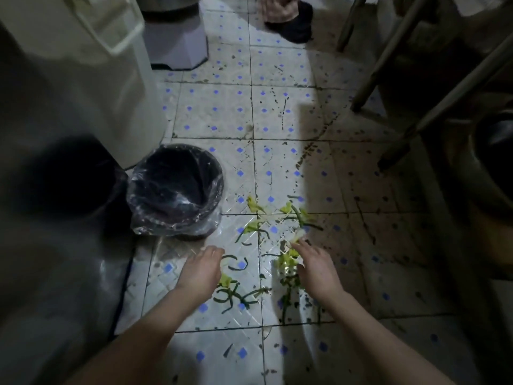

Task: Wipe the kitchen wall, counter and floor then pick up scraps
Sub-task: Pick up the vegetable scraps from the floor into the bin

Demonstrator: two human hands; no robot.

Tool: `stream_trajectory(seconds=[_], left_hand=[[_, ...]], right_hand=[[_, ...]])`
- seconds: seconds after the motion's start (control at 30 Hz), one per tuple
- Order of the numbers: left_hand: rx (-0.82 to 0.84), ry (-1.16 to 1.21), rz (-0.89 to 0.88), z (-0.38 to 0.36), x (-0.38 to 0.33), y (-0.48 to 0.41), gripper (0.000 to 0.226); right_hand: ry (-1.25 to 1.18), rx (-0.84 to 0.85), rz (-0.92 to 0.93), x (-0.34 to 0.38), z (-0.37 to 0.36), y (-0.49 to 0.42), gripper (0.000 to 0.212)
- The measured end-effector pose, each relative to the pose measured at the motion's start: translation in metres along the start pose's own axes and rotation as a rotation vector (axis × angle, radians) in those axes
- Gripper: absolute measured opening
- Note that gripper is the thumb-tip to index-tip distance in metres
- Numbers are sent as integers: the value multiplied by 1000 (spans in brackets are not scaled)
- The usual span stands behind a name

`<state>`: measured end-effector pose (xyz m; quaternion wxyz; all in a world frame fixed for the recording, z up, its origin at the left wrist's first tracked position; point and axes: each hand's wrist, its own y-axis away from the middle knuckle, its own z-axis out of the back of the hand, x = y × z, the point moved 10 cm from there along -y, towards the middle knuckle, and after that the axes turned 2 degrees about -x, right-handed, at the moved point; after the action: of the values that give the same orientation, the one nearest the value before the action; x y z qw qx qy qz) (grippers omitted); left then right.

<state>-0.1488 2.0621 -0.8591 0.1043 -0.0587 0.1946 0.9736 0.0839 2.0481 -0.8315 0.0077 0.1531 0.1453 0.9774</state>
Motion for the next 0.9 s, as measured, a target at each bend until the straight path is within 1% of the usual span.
stream_trajectory(seconds=[0.07,0.13,0.3,0.33,0.4,0.47,0.57,0.63,0.77,0.83,0.9], left_hand=[[6,15,-8,-25,4,-6,46],[44,16,-28,-51,6,-12,54],[205,34,-55,-102,8,-21,99],[230,32,-54,-108,6,-22,105],[249,25,-51,-116,2,-23,109],[221,20,-64,-117,-1,-24,105],[143,31,-115,-116,-7,-22,87],[108,85,-118,-116,-8,-19,71],[109,260,-112,-119,-10,-11,37],[107,339,-103,-118,-9,-8,25],[105,366,-105,-114,-10,-8,18]], right_hand=[[9,-2,0,-7,-18,-6,63],[24,16,21,-11,-37,-10,63],[40,76,70,-12,-68,-8,59],[41,73,82,-13,-69,-6,58],[22,48,88,-16,-65,-5,56],[-5,28,75,-19,-61,-6,55],[-21,46,67,-19,-66,-6,55],[-22,63,64,-17,-72,-5,54],[-23,91,78,-14,-84,1,53],[-7,95,85,-12,-89,3,54],[-6,101,96,-10,-93,5,54]])
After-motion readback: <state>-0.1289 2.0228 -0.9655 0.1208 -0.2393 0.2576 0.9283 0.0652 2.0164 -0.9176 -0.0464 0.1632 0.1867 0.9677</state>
